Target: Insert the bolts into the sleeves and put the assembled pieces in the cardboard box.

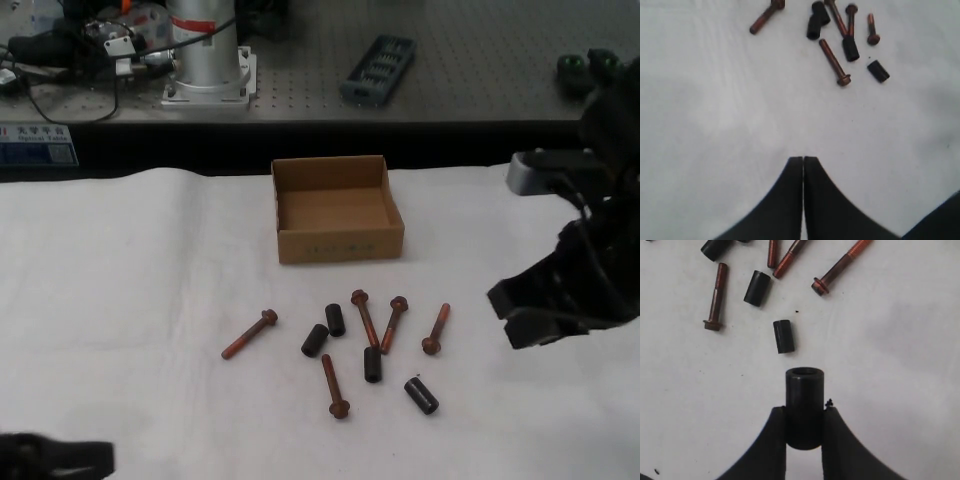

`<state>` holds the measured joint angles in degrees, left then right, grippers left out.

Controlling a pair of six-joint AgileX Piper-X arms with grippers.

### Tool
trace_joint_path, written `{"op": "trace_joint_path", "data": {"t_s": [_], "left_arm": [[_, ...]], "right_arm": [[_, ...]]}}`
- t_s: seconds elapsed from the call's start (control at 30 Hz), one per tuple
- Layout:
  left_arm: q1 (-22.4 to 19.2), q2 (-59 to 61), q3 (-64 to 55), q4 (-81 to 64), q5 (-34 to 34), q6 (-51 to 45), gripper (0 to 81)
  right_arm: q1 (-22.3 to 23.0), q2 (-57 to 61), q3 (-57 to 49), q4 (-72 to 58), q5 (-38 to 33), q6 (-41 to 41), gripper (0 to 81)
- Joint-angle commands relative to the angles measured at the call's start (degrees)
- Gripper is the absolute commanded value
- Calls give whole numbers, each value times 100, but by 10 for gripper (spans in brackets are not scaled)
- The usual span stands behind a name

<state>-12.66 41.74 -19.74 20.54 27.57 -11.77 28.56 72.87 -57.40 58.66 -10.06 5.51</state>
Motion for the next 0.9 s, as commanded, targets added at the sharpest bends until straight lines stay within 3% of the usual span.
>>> {"op": "trace_joint_path", "data": {"t_s": [0.0, 0.1, 0.23, 0.3, 0.6, 0.7, 0.87], "left_arm": [[-355, 1107, -706, -90, -237, 922, 0], [-575, 2271, -1481, -90, -603, 1569, 94], [-671, 3551, -2543, -90, -817, 2057, 336], [-669, 4105, -3044, -90, -950, 2268, 407], [-874, 5530, -4400, 449, -1394, 4537, 410], [-992, 5827, -4573, 460, -1779, 4692, 410], [-1120, 6160, -4637, 201, -1835, 4692, 410]], "right_arm": [[4, 1, -38, 13, -110, -51, 29], [4, -493, 133, 131, -121, -51, 29], [4, -1097, 308, 322, -121, -51, 29], [4, -1357, 370, 390, -121, -51, 29], [4, -1986, 453, 399, -121, -40, 29], [4, -1986, 453, 399, -121, -40, 29], [4, -1983, 453, 386, -121, -40, 29]]}}
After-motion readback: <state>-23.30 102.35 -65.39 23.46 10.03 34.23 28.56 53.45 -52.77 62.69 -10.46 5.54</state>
